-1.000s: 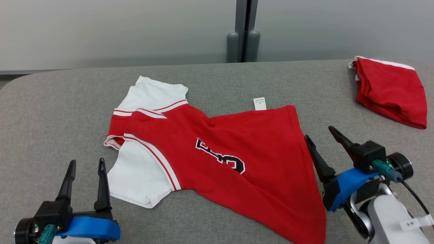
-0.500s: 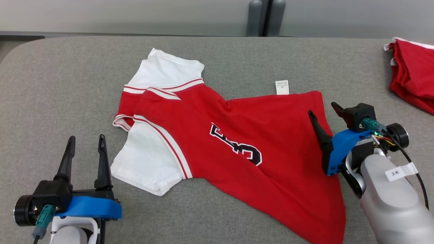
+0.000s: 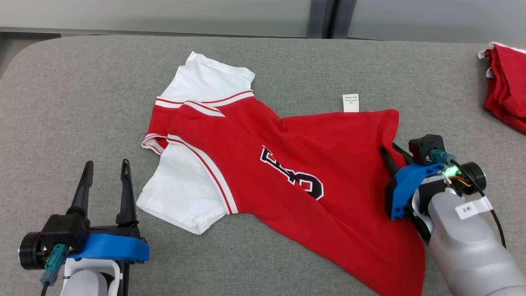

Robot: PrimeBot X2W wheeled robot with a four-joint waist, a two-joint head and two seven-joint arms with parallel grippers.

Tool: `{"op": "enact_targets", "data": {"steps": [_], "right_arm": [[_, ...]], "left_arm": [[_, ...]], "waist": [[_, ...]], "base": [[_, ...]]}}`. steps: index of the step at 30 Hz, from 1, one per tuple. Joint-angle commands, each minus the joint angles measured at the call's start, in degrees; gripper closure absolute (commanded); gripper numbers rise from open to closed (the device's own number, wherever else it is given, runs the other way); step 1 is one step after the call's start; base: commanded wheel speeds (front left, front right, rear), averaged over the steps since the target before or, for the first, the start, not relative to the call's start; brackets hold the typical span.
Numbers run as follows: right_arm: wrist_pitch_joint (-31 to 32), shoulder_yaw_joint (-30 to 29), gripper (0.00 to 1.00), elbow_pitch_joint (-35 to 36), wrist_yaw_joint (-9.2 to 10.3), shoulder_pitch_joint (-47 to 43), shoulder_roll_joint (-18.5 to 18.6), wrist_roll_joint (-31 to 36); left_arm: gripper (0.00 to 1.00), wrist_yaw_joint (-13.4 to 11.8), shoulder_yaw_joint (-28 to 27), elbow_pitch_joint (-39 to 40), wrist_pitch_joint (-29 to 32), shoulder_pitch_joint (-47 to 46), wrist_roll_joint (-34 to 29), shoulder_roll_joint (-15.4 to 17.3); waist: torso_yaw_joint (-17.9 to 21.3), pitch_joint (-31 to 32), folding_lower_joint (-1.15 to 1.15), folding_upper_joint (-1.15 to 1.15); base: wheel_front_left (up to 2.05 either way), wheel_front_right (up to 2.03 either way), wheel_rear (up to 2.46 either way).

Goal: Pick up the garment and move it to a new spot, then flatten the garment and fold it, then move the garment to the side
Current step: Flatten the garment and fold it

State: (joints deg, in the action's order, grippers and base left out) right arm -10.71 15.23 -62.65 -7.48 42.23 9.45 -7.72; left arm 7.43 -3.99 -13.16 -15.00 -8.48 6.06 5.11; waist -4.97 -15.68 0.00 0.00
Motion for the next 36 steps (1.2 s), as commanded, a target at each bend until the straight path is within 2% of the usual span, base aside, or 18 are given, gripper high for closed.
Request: {"op": "enact_targets", "data": {"steps": [1, 9, 14, 18, 19, 20, 21, 24, 28, 36], "right_arm": [[-1.4, 0.3, 1.00, -0.4, -0.01, 2.3, 0.1, -0.4], [-3.8, -1.6, 1.00, -0.2, -0.02, 10.5, 2.5, -1.2], [-4.3, -3.8, 1.00, -2.5, -0.01, 16.2, 3.9, 0.1], [-4.4, -5.0, 1.00, -4.7, -0.02, 18.5, 3.1, 2.1], [-4.5, -5.2, 0.78, -5.2, -0.02, 18.9, 3.0, 2.8], [-4.5, -5.5, 0.16, -5.7, -0.02, 19.1, 2.8, 3.3], [-4.5, -5.8, 0.00, -6.1, -0.02, 19.1, 2.7, 3.6], [-4.5, -7.1, 0.00, -4.3, -0.02, 16.8, 2.4, 4.1], [-4.5, -9.1, 0.00, 3.4, -0.02, 10.3, 2.2, 3.3], [-4.5, -9.5, 0.00, 18.9, -0.02, -9.6, 2.9, 0.4]], "left_arm": [[0.00, 0.1, 0.1, -0.2, -0.2, -0.9, 0.2, -0.1], [0.00, 0.1, 0.3, 0.1, -0.2, -1.3, 0.2, -0.3], [0.00, 0.1, 0.7, 0.4, -0.2, -1.5, 0.3, -0.5], [0.00, 0.1, 0.9, 0.4, -0.2, -2.0, 0.1, -0.7], [0.00, 0.1, 0.9, 0.4, -0.2, -2.2, 0.1, -0.7], [0.00, 0.1, 0.8, 0.3, -0.2, -2.3, 0.1, -0.8], [0.00, 0.1, 0.8, 0.2, -0.2, -2.4, 0.0, -0.8], [0.00, 0.1, 0.6, -0.1, -0.2, -2.0, -0.2, -0.8], [0.00, 0.1, 0.6, -0.5, -0.2, -0.6, -0.5, -0.5], [0.00, 0.1, -0.8, -0.4, -0.2, 2.8, -0.5, -0.2]], "waist": [[-0.1, 0.1, 0.00, 0.00], [-1.0, 0.0, 0.00, 0.00], [-1.9, -0.9, 0.00, 0.00], [-2.0, -1.8, 0.00, 0.00], [-2.0, -1.9, 0.00, 0.00], [-1.9, -2.0, 0.00, 0.00], [-1.8, -1.9, 0.00, 0.00], [-1.2, -0.9, 0.00, 0.00], [-0.4, 1.2, 0.00, 0.00], [1.8, 5.5, 0.00, 0.00]], "base": [[0.00, 0.00, 0.00], [0.00, 0.00, 0.00], [0.00, 0.00, 0.00], [0.00, 0.00, 0.00], [0.00, 0.00, 0.00], [0.00, 0.00, 0.00], [0.00, 0.00, 0.00], [0.00, 0.00, 0.00], [0.00, 0.00, 0.00], [0.00, 0.00, 0.00]]}}
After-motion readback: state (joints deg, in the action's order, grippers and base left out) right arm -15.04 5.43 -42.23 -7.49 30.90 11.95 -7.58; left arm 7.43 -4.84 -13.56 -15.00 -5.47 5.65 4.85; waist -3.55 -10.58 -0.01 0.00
